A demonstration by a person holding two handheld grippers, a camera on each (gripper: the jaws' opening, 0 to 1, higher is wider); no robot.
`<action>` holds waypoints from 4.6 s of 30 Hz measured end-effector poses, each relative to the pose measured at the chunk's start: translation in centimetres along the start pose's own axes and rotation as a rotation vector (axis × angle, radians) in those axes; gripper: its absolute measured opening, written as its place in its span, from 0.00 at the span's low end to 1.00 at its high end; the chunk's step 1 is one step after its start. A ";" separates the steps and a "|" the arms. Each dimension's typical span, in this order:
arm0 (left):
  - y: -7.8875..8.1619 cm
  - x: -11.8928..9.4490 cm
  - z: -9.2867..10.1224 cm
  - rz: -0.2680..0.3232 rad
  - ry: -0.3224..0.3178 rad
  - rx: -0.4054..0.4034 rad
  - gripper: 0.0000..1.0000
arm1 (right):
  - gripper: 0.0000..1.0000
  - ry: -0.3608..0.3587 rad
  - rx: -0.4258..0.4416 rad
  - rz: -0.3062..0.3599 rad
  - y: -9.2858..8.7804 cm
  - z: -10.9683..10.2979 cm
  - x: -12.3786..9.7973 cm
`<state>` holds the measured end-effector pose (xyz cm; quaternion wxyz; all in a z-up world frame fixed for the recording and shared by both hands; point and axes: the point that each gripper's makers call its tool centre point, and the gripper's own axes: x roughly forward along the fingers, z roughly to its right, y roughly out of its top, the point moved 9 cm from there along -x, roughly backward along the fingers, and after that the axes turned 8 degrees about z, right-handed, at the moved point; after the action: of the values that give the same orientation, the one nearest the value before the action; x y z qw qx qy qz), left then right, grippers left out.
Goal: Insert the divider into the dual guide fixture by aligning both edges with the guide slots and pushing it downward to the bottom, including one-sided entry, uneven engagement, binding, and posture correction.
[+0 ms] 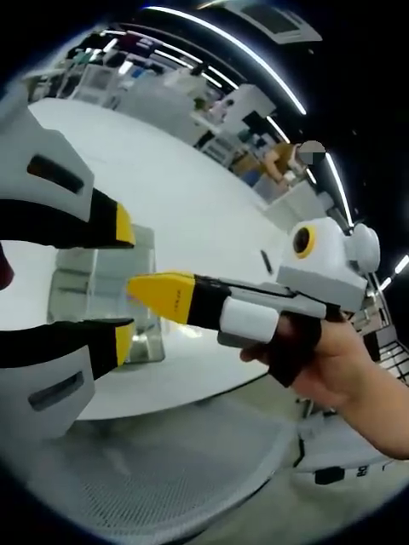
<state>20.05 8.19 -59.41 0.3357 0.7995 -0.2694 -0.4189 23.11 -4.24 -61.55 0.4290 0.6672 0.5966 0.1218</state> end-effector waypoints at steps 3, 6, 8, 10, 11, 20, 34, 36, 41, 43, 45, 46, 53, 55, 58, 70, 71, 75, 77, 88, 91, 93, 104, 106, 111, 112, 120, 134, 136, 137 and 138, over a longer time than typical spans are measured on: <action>0.0 0.0 0.0 0.001 0.001 -0.003 0.30 | 0.00 -0.002 0.011 -0.001 0.0 0.0 0.0; 0.0 0.0 0.0 0.005 0.000 -0.006 0.30 | 0.00 0.001 0.022 -0.001 0.0 0.0 0.0; 0.0 0.0 0.0 0.005 -0.001 -0.009 0.30 | 0.00 0.001 0.017 -0.003 0.0 -0.1 0.0; 0.1 -0.1 0.0 0.007 -0.002 -0.013 0.31 | 0.00 0.002 0.017 -0.002 0.0 -0.1 0.0; 0.1 -0.1 -0.1 0.008 -0.002 -0.014 0.31 | 0.00 0.001 0.013 0.000 0.1 0.0 0.0; -0.2 -0.2 0.0 0.012 -0.010 -0.037 0.34 | 0.00 0.014 -0.013 0.002 0.2 -0.2 -0.1; -0.4 -1.4 -1.5 0.032 -0.038 -0.116 0.29 | 0.00 0.042 -0.151 -0.027 0.3 0.0 -0.4; -0.5 -1.4 -1.7 0.032 -0.050 -0.123 0.28 | 0.00 0.047 -0.167 -0.032 0.2 -0.1 -0.4; -0.4 -1.5 -1.7 0.032 -0.099 -0.149 0.23 | 0.00 0.081 -0.241 -0.056 0.1 -0.4 -0.4; -0.4 -1.5 -1.6 0.030 -0.114 -0.153 0.20 | 0.00 0.087 -0.274 -0.063 0.0 -0.4 -0.4; -0.4 -1.5 -1.7 0.027 -0.120 -0.154 0.19 | 0.00 0.097 -0.297 -0.071 -0.1 -0.6 -0.4; -0.4 -1.5 -1.7 0.026 -0.123 -0.154 0.18 | 0.00 0.101 -0.321 -0.078 -0.2 -0.6 -0.4; -0.4 -1.5 -1.9 0.016 -0.178 -0.181 0.15 | 0.00 0.133 -0.432 -0.094 -0.4 -0.8 -0.4; -0.4 -1.6 -1.8 0.016 -0.199 -0.192 0.12 | 0.00 0.144 -0.450 -0.095 -0.5 -1.0 -0.4; -0.5 -1.6 -1.8 0.011 -0.221 -0.201 0.09 | 0.00 0.153 -0.486 -0.099 -0.7 -1.0 -0.5; -0.6 -1.4 -1.2 -0.014 -0.283 -0.218 0.03 | 0.00 0.196 -0.607 -0.117 -1.1 -1.3 -0.6; -0.6 -1.4 -1.1 -0.015 -0.289 -0.221 0.03 | 0.00 0.199 -0.616 -0.118 -1.1 -1.4 -0.6; -0.7 -1.4 -1.0 -0.024 -0.305 -0.231 0.02 | 0.00 0.208 -0.656 -0.127 -1.2 -1.4 -0.5; -0.7 -1.4 -0.9 -0.027 -0.317 -0.236 0.02 | 0.00 0.215 -0.672 -0.129 -1.3 -1.5 -0.5; -0.8 -1.3 -0.5 -0.046 -0.386 -0.268 0.01 | 0.00 0.257 -0.749 -0.155 -1.8 -1.9 -0.6; -0.7 -1.3 -0.3 -0.057 -0.401 -0.279 0.00 | 0.00 0.264 -0.761 -0.160 -1.8 -2.0 -0.6; -0.7 -1.2 -0.3 -0.058 -0.401 -0.281 0.00 | 0.00 0.266 -0.771 -0.163 -1.9 -2.0 -0.7; -0.5 -1.0 -0.4 -0.114 -0.430 -0.365 0.00 | 0.00 0.272 -0.736 -0.152 -2.2 -1.8 -0.7; -0.5 -1.0 -0.3 -0.134 -0.446 -0.409 0.00 | 0.00 0.271 -0.700 -0.152 -2.3 -1.6 -0.6; -0.5 -0.7 -0.7 -0.167 -0.474 -0.445 0.00 | 0.00 0.266 -0.673 -0.152 -2.4 -1.5 -0.5; -0.5 -0.7 -0.7 -0.175 -0.483 -0.460 0.00 | 0.00 0.266 -0.671 -0.154 -2.4 -1.6 -0.5; -0.7 -0.6 -0.8 -0.205 -0.500 -0.482 0.00 | 0.00 0.258 -0.666 -0.161 -2.5 -1.5 -0.4; -0.6 -0.7 -0.6 -0.217 -0.520 -0.459 0.00 | 0.00 0.285 -0.631 -0.174 -3.2 -1.6 -0.2; -0.6 -0.7 -0.5 -0.214 -0.516 -0.461 0.00 | 0.00 0.283 -0.626 -0.175 -3.3 -1.6 -0.2; -0.6 -0.7 -0.5 -0.212 -0.516 -0.462 0.00 | 0.00 0.281 -0.622 -0.174 -3.3 -1.6 -0.2; -0.6 -0.8 -0.5 -0.209 -0.515 -0.460 0.00 | 0.00 0.279 -0.622 -0.173 -3.2 -1.5 -0.3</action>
<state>20.19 9.30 -59.32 0.3831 0.5946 -0.1606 -0.6884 19.76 -4.07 -62.84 0.5349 0.4284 0.6382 0.3507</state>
